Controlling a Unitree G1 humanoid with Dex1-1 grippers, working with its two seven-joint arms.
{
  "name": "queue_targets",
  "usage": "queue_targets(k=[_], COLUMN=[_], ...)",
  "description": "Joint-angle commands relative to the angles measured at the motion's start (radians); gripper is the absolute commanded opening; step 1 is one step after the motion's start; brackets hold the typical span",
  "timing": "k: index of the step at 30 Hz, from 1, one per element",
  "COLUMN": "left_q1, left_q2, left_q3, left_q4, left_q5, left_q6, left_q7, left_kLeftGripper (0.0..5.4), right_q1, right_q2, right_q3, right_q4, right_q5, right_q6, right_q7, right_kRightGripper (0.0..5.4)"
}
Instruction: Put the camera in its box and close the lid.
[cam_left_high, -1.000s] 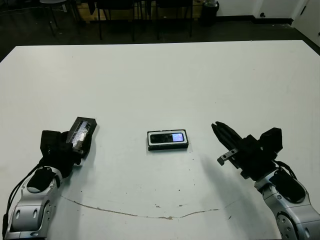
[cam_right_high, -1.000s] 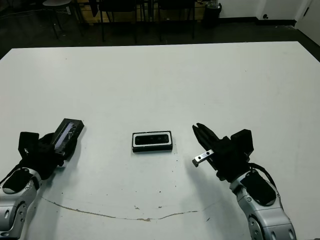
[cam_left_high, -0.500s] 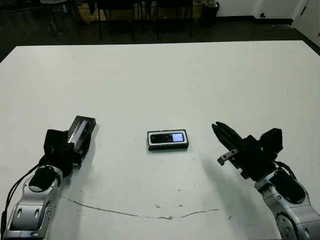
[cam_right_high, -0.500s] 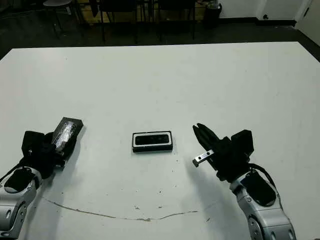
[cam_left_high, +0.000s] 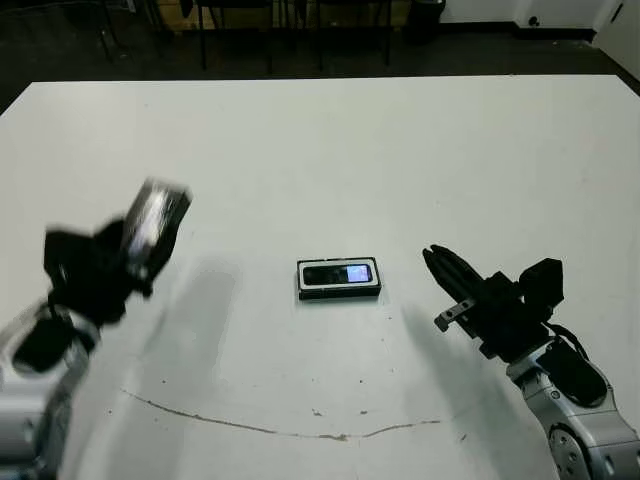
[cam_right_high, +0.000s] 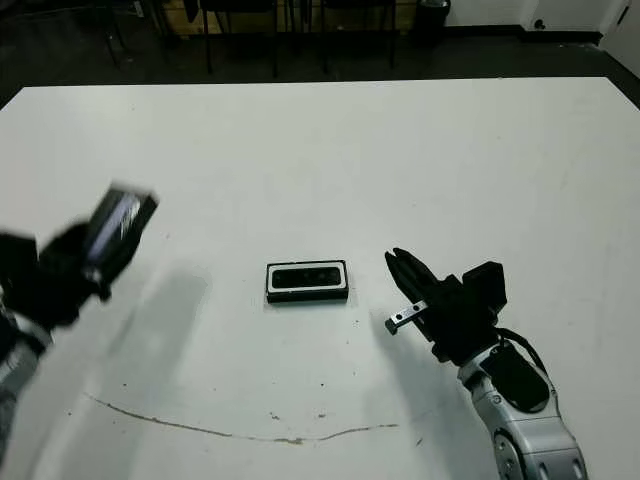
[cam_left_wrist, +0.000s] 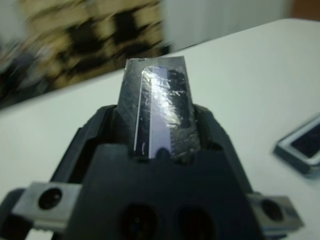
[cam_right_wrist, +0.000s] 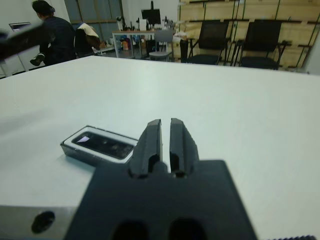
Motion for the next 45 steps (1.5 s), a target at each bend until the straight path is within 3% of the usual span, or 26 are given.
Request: queue_targets(k=[1,6,10,15,24,27,36,45], left_q1=[-0.095,-0.234,-0.306,-0.371,-0.415,-0.413,-0.445,-0.483], left_q2=[0.066,0.087,0.066,0.044,-0.009,-0.016,-0.06,-0.132], left_q3=[-0.083,-0.226,-0.314,-0.386,-0.416,-0.423,-0.401,-0.418], left_q4=[0.09,0.239,0.333,0.425,0.538,0.541,0.614,0.72], left_q5=[0.014,0.05,0.094,0.128,0.147,0.145,0.059,0.054], left_q6=[-0.009,-0.02,-0.034,-0.036,-0.068,-0.06,0.01,-0.026], left_q7=[-0.127,-0.288,-0.353,-0.412,-0.458,-0.474,-0.595,-0.663], left_kLeftGripper=[2.73,2.73,2.73,2.73,2.73,2.73,2.73,2.73], right_q1=[-0.01,-0.037,-0.043,-0.064,-0.14,-0.155,-0.155,-0.153], right_q2=[-0.003,-0.001,-0.021,-0.025,-0.043,-0.06,-0.062,-0.064], right_q3=[-0.005,-0.028,-0.037,-0.062,-0.134,-0.147,-0.143,-0.138], right_q4=[0.04,0.11,0.079,0.111,0.177,0.155,0.178,0.182], right_q5=[-0.012,0.01,-0.007,0.011,0.088,0.089,0.08,0.057], right_q6=[-0.024,-0.076,-0.015,-0.03,0.004,0.067,0.055,0.031], right_q7=[0.005,0.039,0.007,0.027,0.05,0.018,0.03,0.045], right_kRightGripper=[0.0,0.0,0.0,0.0,0.0,0.0,0.0,0.0])
